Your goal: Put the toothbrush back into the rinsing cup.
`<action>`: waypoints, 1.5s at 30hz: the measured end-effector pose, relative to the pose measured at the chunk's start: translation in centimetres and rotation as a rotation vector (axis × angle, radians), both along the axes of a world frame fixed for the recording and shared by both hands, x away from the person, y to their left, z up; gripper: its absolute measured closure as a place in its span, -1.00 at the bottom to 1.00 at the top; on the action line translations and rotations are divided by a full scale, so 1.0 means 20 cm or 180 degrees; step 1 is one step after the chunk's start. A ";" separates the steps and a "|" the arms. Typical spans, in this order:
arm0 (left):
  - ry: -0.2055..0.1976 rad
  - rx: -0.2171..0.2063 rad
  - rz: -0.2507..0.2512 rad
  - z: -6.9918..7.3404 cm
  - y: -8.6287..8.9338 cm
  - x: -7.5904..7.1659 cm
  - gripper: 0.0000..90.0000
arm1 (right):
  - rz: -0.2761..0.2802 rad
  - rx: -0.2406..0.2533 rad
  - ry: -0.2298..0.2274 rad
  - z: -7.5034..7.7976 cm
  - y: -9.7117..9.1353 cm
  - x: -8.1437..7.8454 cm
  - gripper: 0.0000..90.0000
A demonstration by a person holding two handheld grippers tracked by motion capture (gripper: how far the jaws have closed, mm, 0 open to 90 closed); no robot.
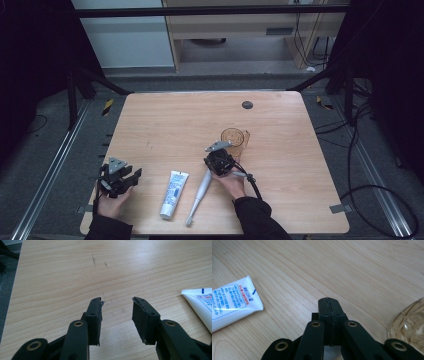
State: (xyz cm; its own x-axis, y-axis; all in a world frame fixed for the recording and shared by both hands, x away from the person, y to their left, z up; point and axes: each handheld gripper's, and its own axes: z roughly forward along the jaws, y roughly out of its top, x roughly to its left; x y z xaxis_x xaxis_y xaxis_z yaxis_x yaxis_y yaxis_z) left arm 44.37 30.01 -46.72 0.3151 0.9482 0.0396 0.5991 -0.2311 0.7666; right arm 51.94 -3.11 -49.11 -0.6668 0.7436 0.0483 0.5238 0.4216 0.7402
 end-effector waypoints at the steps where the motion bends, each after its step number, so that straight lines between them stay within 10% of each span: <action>1: 0.0000 0.0000 -0.0002 0.00 0.00 0.00 0.31 | -0.0014 0.0007 0.0004 0.00 -0.01 0.00 1.00; 45: 0.0007 0.0003 -0.0005 0.00 0.00 0.00 0.34 | -0.0055 -0.0249 -0.0012 0.03 -0.25 -0.15 1.00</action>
State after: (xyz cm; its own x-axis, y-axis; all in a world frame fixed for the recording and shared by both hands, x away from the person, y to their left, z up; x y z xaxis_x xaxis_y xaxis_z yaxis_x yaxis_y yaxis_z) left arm 44.34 30.00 -46.70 0.3168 0.9477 0.0398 0.6002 -0.2328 0.7652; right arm 48.84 -8.11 -48.56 -0.6540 0.7564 -0.0130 0.5287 0.4693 0.7073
